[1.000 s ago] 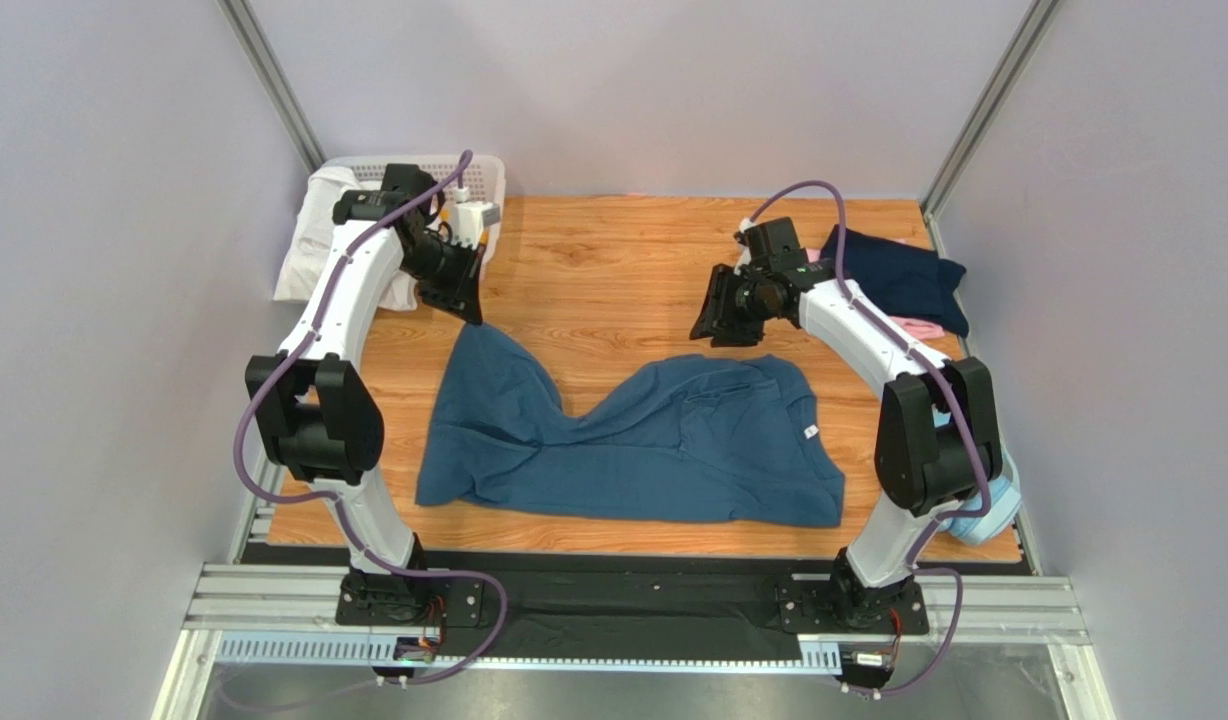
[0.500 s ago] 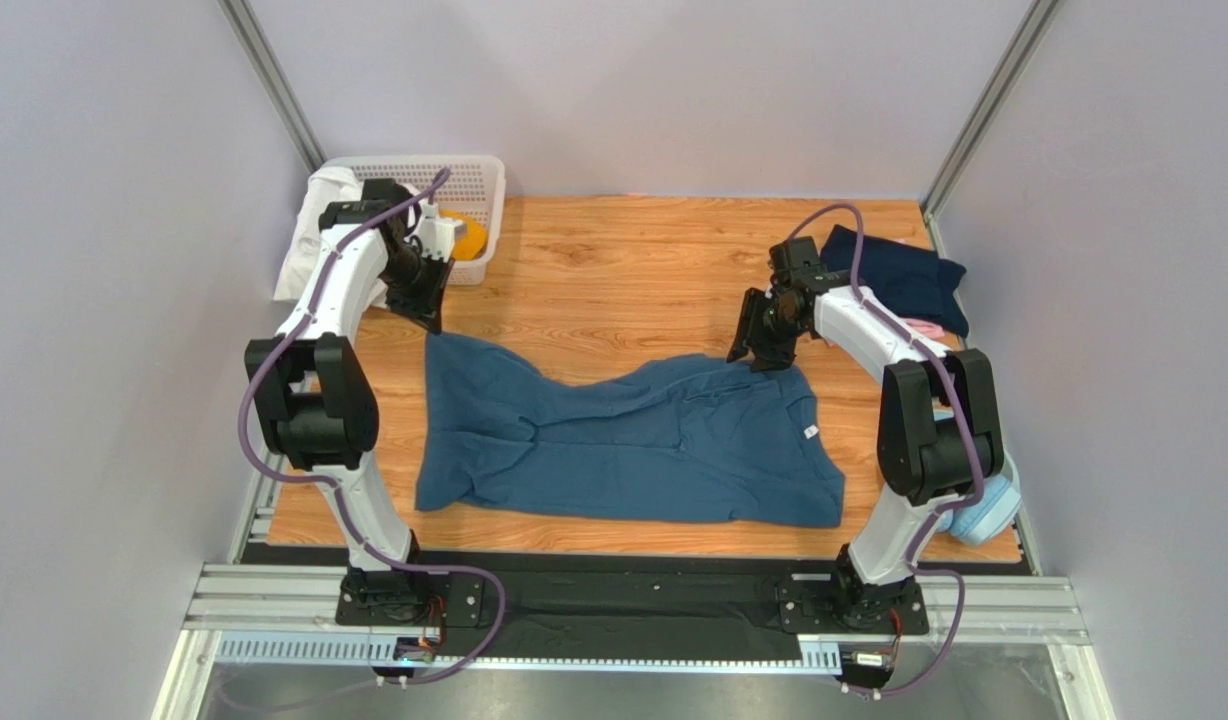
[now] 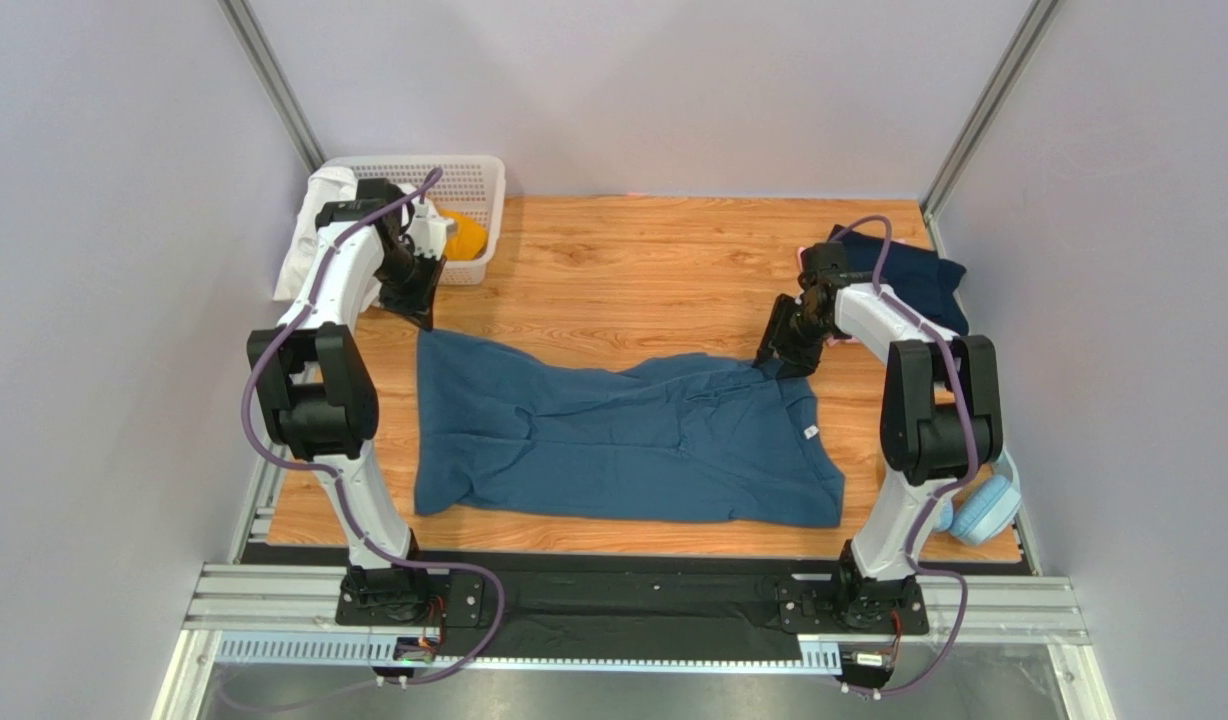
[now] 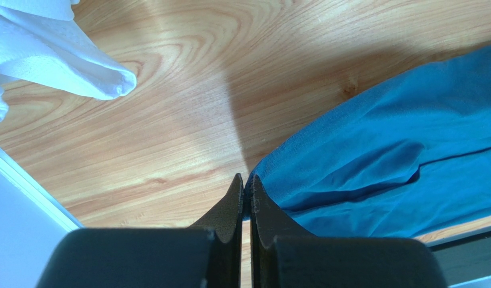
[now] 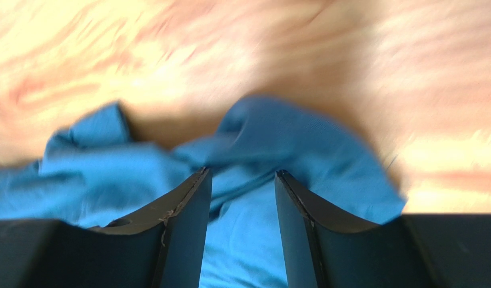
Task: Fold and stack the t-shirts
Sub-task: Grap the side of the flattened tshirt furthest away from the robot with both arms
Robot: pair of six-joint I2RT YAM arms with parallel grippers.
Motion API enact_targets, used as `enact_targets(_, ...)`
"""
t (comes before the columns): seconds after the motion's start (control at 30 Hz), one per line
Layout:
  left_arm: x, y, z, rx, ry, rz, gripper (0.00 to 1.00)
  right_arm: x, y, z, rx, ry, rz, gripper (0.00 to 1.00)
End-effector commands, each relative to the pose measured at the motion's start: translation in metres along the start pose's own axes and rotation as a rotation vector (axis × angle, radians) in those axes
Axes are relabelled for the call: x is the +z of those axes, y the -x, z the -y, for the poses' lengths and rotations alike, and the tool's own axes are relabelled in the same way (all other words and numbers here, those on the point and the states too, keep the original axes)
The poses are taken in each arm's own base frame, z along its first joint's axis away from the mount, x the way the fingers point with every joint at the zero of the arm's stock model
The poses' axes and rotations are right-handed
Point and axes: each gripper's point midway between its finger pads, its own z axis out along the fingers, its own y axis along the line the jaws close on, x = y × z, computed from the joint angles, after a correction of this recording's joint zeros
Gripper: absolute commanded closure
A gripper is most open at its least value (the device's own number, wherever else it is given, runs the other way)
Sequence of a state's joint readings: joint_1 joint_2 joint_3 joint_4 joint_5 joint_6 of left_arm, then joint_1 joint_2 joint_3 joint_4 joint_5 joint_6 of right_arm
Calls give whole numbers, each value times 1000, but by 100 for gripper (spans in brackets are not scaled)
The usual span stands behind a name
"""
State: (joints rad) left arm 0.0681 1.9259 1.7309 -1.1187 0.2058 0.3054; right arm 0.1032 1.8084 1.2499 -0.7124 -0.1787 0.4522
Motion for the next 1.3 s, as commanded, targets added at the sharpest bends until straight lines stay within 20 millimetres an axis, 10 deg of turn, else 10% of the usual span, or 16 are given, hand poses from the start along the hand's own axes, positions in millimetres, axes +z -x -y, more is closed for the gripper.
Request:
enact_targets(0.0,-15,12,-5,33,31,52,100,17,23,-5,45,62,0,51)
enact_targets(0.27,-13,6,-5,42,33,36,100,32,19,-31,68,219,-62,54)
enact_targets(0.57,-2,0,2,35,-11,16,100,1,28,-58,61,343,-29,55)
enact_targets(0.93,-2,-3,4,33,-24,12,100,-20,67,-49,-7,222,158,57)
enact_targets(1.27,-4,-6,8,41,-34,9,100,44,79,-57,-55,243,40,57)
